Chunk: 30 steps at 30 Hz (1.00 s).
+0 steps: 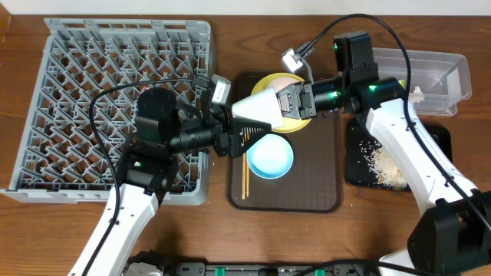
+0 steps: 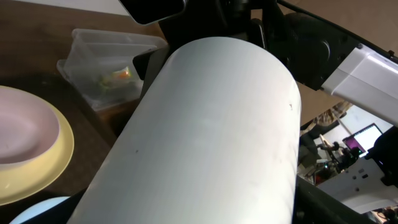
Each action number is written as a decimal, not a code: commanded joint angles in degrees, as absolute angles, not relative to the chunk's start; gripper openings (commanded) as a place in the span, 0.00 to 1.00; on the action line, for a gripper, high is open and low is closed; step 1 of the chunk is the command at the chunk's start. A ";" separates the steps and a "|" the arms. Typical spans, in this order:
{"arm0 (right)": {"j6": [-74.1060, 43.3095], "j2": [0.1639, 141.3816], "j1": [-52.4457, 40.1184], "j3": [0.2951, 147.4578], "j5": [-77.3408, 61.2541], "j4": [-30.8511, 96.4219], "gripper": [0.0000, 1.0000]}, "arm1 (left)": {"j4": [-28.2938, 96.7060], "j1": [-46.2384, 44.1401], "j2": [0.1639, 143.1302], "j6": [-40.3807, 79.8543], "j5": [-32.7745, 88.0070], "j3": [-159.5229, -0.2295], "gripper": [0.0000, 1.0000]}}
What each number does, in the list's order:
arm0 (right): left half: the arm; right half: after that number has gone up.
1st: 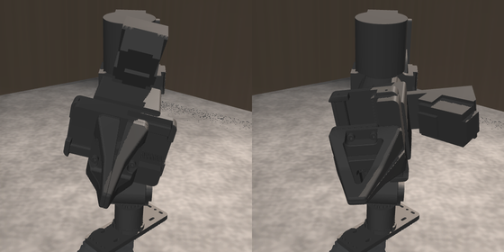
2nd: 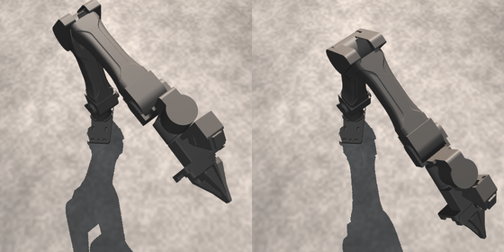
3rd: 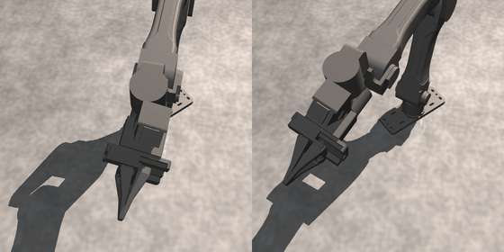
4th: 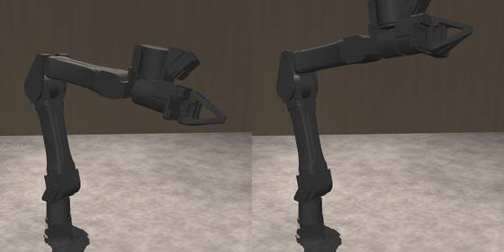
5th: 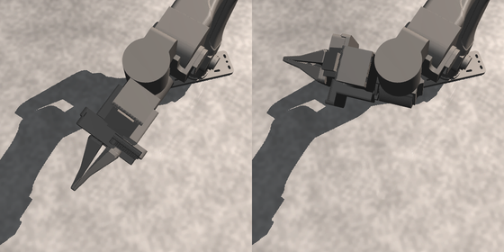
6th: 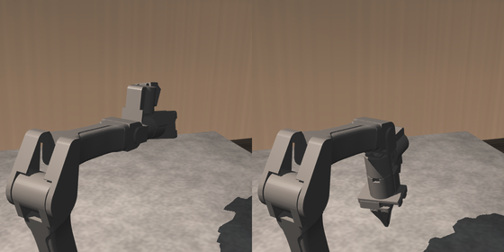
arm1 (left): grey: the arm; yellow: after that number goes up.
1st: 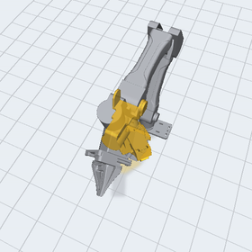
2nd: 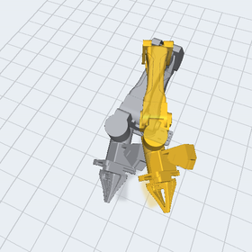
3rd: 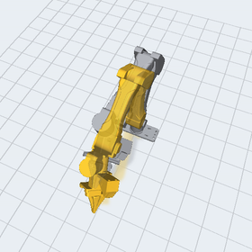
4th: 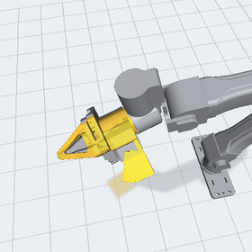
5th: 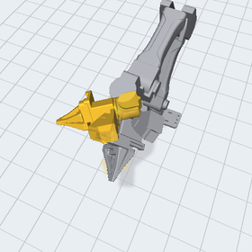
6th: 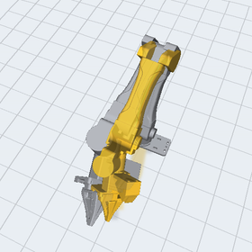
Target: Sort waste into correct bins and load items into the dishwasher
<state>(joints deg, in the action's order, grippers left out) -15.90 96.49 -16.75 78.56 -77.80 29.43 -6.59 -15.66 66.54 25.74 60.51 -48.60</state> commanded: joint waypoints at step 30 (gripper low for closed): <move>-16.29 96.38 -15.44 79.11 -78.98 29.76 0.01 | -15.77 -11.60 66.65 33.36 70.24 -48.99 0.68</move>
